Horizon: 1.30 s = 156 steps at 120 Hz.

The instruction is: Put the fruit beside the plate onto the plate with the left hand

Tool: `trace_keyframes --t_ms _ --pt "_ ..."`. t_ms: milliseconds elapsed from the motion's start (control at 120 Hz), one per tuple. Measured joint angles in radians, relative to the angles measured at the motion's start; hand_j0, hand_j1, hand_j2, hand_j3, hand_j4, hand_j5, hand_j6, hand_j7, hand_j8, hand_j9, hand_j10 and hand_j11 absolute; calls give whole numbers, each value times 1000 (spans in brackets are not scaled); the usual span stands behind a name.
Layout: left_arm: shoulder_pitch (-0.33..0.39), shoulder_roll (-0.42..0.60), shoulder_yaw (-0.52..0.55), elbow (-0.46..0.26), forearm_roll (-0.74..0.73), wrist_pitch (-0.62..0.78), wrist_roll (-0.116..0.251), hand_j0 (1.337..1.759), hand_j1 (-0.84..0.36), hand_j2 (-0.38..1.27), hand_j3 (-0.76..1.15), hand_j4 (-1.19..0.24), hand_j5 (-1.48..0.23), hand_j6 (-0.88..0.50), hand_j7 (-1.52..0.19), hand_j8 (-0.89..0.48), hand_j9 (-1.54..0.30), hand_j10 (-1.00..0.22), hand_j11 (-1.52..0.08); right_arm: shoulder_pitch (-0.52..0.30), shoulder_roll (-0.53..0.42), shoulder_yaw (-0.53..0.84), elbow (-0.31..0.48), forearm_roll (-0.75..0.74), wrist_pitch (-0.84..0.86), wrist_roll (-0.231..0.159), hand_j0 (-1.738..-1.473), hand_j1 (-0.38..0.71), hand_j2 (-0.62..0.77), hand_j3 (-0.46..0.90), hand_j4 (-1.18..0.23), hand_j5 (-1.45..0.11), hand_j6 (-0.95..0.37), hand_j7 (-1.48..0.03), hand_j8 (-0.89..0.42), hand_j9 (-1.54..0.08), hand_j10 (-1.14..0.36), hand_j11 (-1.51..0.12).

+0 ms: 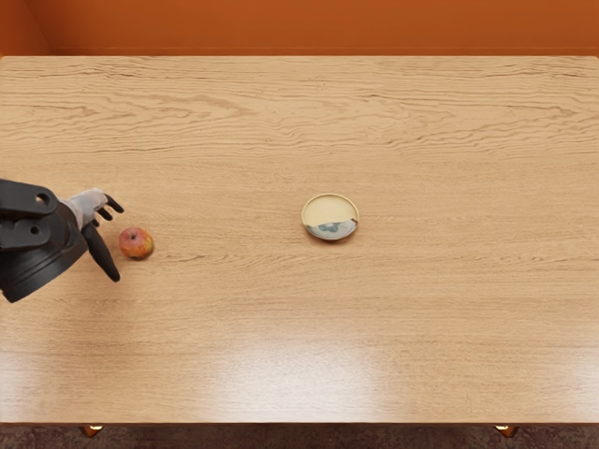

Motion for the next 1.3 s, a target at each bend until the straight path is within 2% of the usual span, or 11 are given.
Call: trace_keyframes --t_ms 100,183,325,483,700,858,983,1050,1300 --pt "-50 -86 30 -4 -51 2 0 1658 52 51 0 -249 -323 -250 -323 -250 -322 -249 -322 0 0 0 0 0 0 0 -1658 -307 -7 0 -35 -45 -35 -45 -35 -45 -35 -45" --pt "-77 -116 60 -3 -100 3 0 1658 52 51 0 -249 -323 -250 -323 -249 -323 -249 -323 0 0 0 0 0 0 0 -1658 -308 -7 0 -35 -45 -35 -45 -35 -45 -35 -45" --pt "-87 -134 86 13 -151 4 0 1658 52 51 0 -249 -323 -247 -323 -250 -323 -249 -323 0 0 0 0 0 0 0 -1658 -308 -7 0 -35 -45 -35 -45 -35 -45 -35 -45" --pt "-92 -182 108 64 -170 4 0 1658 52 51 0 -249 -323 -248 -323 -249 -323 -249 -323 0 0 0 0 0 0 0 -1658 -308 -7 0 -35 -45 -35 -45 -35 -45 -35 -45" --pt "-92 -301 170 133 -192 4 0 1658 51 50 0 -249 -323 -249 -323 -249 -323 -249 -323 0 0 0 0 0 0 0 -1658 -308 -7 0 -35 -45 -35 -45 -35 -45 -35 -45" --pt "-93 -349 231 174 -211 4 0 1658 51 50 0 -249 -323 -249 -323 -249 -323 -249 -323 0 0 0 0 0 0 0 -1658 -308 -7 0 -35 -45 -35 -45 -35 -45 -35 -45" --pt "-108 -351 248 187 -218 4 0 1658 52 50 0 -248 -322 -249 -322 -249 -322 -248 -322 0 0 0 0 0 0 0 -1658 -308 -7 0 -35 -45 -35 -45 -35 -45 -35 -45" --pt "-129 -392 251 188 -244 4 0 1658 52 50 0 -248 -322 -248 -322 -248 -322 -248 -322 0 0 0 0 0 0 0 -1658 -307 -7 0 -35 -45 -35 -45 -35 -45 -35 -45" --pt "-128 -430 250 191 -304 4 0 1658 53 50 0 -248 -322 -248 -322 -248 -322 -248 -322 0 0 0 0 0 0 0 -1658 -308 -7 0 -35 -45 -35 -45 -35 -45 -35 -45"
